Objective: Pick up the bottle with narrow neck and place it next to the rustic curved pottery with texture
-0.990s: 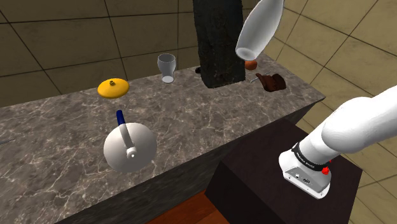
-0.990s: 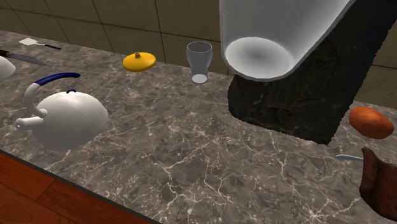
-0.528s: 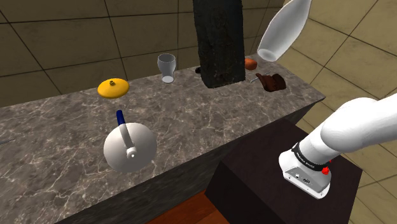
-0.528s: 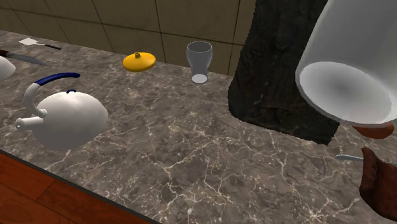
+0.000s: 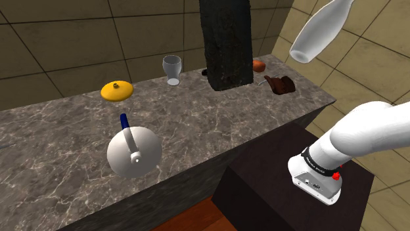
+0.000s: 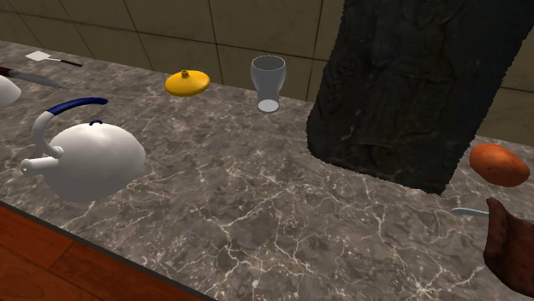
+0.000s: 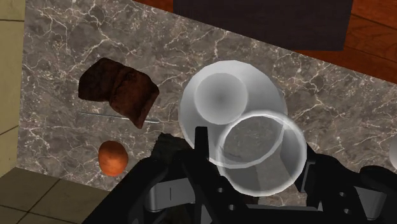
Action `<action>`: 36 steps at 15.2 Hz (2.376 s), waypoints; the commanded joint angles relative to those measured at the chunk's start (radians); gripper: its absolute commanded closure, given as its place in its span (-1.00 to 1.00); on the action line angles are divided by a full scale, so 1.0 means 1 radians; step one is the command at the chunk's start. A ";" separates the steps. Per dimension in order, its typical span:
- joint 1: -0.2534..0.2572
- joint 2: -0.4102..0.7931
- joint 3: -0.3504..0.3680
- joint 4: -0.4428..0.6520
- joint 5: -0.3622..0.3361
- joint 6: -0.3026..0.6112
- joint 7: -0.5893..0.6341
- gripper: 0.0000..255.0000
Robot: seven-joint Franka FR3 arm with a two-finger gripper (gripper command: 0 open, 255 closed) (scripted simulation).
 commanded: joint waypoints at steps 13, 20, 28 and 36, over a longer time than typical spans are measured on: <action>-0.022 -0.116 -0.074 -0.226 -0.061 0.120 -0.078 1.00; -0.028 -0.165 -0.080 -0.359 -0.069 0.203 -0.069 1.00; -0.034 -0.211 -0.089 -0.498 -0.080 0.297 -0.061 1.00; -0.042 -0.245 -0.101 -0.628 -0.093 0.392 -0.054 1.00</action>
